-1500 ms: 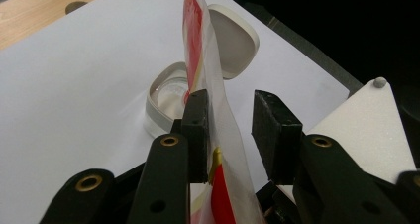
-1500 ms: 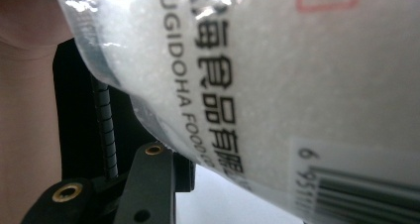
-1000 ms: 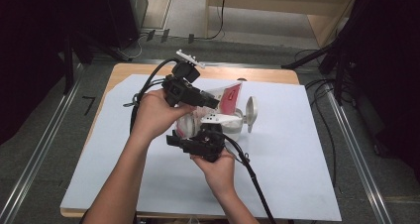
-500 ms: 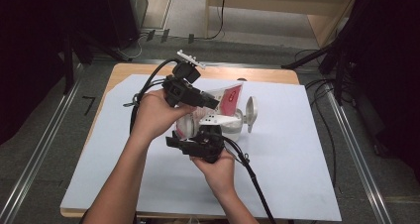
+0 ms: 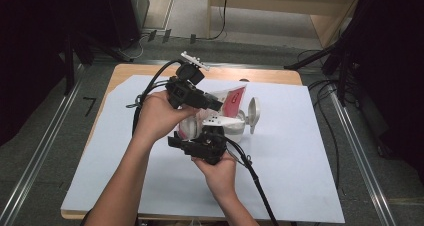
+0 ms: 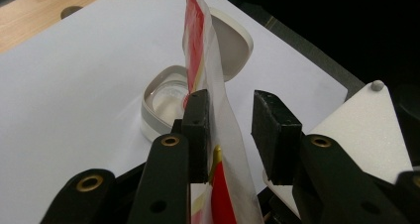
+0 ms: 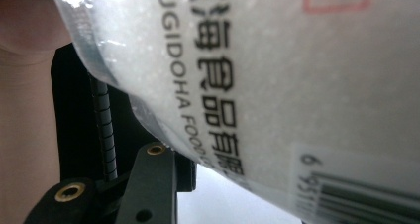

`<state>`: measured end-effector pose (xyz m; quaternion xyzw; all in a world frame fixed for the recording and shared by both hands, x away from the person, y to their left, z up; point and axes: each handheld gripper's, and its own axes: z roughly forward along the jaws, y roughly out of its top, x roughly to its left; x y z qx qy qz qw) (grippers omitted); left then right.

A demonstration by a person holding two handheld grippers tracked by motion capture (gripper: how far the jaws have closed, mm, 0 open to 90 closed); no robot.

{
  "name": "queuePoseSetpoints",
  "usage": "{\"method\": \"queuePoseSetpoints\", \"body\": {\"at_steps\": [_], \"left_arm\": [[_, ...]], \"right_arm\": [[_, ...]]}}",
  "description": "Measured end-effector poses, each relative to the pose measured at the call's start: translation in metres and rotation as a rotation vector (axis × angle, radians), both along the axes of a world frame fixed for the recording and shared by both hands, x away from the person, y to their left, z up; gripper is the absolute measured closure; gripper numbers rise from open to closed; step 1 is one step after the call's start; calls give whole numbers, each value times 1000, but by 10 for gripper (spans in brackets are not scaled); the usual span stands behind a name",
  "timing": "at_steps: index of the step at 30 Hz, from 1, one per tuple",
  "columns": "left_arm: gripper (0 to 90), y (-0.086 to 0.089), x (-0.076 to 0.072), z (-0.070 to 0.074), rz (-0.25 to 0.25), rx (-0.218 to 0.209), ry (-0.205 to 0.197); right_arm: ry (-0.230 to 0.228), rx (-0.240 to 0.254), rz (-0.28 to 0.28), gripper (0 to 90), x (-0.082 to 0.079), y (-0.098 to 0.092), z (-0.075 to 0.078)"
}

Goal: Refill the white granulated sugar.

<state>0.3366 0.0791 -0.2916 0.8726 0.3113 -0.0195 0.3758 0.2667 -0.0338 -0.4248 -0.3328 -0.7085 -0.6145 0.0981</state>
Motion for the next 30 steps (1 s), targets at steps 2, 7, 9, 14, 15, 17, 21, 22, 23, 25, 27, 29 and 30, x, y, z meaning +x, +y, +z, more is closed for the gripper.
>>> {"method": "queuePoseSetpoints", "body": {"at_steps": [2,7,9,14,15,17,21,22,23,25,27,29,30], "left_arm": [[694,0,0,0,1,3,1],[692,-1,0,0,-1,-1,-1],[693,-1,0,0,-1,-1,-1],[695,-2,0,1,-3,3,-6],[694,-2,0,1,-4,4,-6],[695,-2,0,1,-6,4,-6],[699,-1,-1,1,-10,8,-6],[699,-1,-1,1,-9,7,-4],[699,-1,0,0,-8,4,-4],[699,-1,0,0,-4,1,0],[700,-1,0,0,-4,-1,-1],[699,-2,0,0,-3,-1,-2],[699,-2,0,0,-3,-1,-2]], "right_arm": [[0,-2,-1,635,0,0,0],[0,1,0,636,0,-1,0],[4,6,-1,636,0,-1,0],[3,8,-1,635,0,-1,0],[3,9,-1,635,0,-1,0],[2,9,-2,635,0,-1,0],[-5,6,-11,635,-1,0,-1],[-3,8,-11,634,-1,1,-1],[-5,7,-12,634,-1,1,-1],[-5,7,-14,635,-1,1,-1],[-3,9,-14,634,-1,1,-1],[-7,12,-13,634,-1,0,-1],[-7,13,-12,634,-1,0,-1]]}}
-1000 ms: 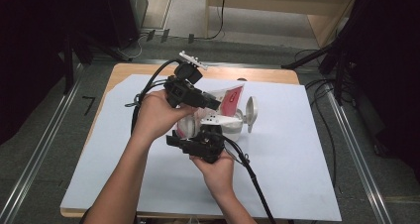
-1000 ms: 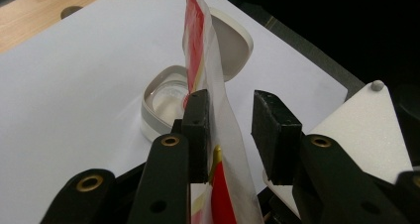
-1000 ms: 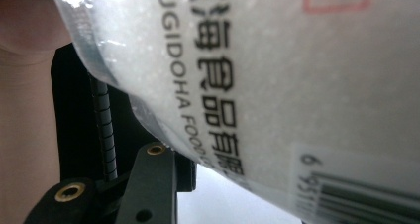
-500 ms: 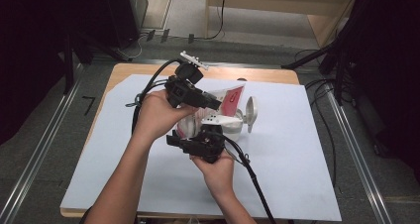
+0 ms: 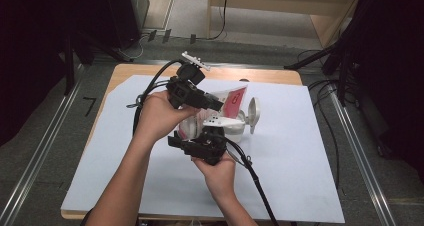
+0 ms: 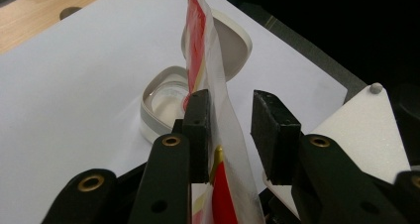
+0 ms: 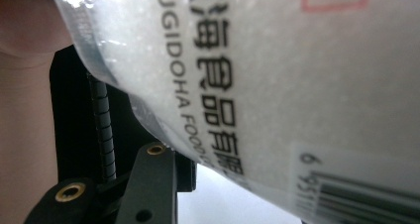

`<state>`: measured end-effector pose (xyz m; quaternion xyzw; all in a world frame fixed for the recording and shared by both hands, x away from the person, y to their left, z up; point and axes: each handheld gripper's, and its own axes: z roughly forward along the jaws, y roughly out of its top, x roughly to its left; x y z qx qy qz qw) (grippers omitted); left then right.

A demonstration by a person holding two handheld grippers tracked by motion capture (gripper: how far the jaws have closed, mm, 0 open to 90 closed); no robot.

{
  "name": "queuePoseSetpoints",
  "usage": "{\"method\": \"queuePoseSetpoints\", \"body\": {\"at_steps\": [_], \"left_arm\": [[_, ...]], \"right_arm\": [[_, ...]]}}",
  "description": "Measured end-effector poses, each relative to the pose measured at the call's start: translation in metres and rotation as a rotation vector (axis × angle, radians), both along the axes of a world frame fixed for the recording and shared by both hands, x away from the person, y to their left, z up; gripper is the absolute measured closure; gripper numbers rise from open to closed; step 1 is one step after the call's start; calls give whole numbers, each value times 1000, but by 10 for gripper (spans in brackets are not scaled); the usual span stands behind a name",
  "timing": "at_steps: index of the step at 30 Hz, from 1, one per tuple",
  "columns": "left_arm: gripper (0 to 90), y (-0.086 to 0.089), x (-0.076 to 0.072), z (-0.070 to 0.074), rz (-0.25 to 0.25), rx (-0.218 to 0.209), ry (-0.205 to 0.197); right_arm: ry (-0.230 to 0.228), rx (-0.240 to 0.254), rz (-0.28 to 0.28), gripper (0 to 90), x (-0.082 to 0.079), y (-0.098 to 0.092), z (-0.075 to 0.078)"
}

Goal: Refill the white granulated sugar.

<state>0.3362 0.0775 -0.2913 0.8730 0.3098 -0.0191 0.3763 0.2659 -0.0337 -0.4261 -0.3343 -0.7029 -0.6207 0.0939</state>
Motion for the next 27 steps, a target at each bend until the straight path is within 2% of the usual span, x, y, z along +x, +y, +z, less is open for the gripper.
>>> {"method": "queuePoseSetpoints", "body": {"at_steps": [12,27], "left_arm": [[698,0,-1,0,-10,9,-9],[708,1,-1,-1,-1,-9,-2]], "right_arm": [[-3,4,-4,633,0,0,-1],[-5,4,-27,632,-1,3,-2]]}}
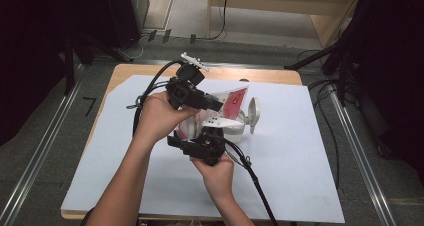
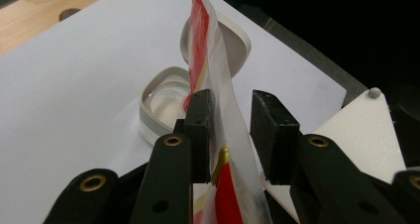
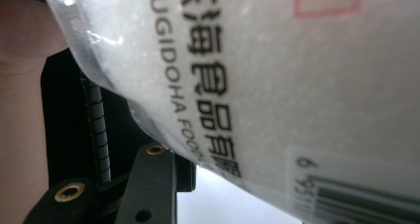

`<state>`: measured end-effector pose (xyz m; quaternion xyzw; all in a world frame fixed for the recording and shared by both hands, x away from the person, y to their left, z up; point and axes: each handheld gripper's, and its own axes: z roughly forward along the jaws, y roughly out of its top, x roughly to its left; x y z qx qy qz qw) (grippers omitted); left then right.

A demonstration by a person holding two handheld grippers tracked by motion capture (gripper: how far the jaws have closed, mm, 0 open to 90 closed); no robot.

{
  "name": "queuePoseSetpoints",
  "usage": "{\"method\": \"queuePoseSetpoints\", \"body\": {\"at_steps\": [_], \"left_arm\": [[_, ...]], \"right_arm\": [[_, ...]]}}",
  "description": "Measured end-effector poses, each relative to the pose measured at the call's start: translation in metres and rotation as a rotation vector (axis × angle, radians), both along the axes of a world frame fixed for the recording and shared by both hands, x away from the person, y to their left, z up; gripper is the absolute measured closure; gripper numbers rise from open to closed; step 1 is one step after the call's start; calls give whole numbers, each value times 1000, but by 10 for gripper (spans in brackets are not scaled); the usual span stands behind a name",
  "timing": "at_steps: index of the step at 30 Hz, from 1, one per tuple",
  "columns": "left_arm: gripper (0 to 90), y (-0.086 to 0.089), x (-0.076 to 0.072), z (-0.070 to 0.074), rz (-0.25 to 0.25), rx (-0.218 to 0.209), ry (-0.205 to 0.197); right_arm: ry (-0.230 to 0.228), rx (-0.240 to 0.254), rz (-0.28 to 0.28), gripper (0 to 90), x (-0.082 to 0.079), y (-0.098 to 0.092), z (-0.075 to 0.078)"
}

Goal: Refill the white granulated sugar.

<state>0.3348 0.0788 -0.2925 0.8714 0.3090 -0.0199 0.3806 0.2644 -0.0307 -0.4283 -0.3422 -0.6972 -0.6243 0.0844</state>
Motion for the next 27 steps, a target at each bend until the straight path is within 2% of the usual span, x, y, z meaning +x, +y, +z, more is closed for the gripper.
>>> {"method": "queuePoseSetpoints", "body": {"at_steps": [19,27], "left_arm": [[704,-7,-2,3,7,11,-17],[704,-9,-2,3,3,4,-12]], "right_arm": [[32,34,10,631,1,-4,3],[37,50,13,631,2,-5,3]]}}
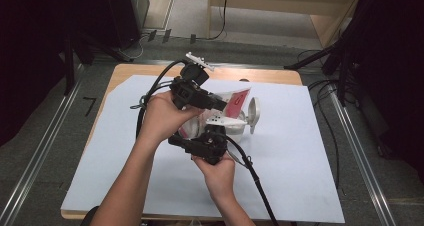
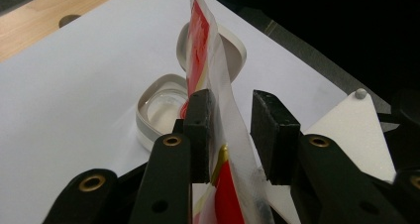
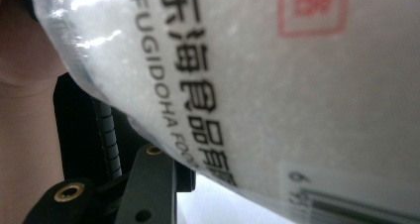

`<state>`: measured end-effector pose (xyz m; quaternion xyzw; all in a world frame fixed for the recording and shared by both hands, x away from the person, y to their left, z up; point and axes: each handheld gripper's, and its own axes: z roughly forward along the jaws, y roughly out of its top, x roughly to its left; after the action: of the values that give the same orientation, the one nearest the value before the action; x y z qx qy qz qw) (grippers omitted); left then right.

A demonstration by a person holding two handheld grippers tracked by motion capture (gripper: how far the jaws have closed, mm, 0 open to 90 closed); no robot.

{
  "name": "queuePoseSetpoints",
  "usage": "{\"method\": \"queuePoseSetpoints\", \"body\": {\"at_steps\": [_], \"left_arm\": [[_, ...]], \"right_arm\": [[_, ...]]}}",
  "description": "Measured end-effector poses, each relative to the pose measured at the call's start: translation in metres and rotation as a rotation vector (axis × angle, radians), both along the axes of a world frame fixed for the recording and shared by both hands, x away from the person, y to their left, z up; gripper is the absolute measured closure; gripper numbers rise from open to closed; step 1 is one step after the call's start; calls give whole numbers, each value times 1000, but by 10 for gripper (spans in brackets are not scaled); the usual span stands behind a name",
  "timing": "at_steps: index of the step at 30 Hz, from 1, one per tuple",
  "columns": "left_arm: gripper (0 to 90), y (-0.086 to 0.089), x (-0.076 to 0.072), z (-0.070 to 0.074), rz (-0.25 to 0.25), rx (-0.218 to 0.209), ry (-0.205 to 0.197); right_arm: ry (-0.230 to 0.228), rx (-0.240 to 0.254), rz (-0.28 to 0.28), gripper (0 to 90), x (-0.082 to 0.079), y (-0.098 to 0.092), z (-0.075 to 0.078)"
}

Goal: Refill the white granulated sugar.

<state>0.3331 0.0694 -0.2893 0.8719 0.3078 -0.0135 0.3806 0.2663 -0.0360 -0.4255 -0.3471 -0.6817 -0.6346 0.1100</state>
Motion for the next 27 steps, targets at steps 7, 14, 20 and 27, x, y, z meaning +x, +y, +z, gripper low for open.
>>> {"method": "queuePoseSetpoints", "body": {"at_steps": [7,14,20,27], "left_arm": [[701,2,2,-1,1,-7,5],[701,2,2,-1,3,-10,9],[703,2,2,-1,1,-11,10],[705,2,2,-1,0,-9,8]], "right_arm": [[2,-4,10,631,0,-1,0],[-2,-7,12,631,0,-1,0],[-1,-7,12,630,0,-1,0],[1,-9,12,630,0,-1,0]]}}
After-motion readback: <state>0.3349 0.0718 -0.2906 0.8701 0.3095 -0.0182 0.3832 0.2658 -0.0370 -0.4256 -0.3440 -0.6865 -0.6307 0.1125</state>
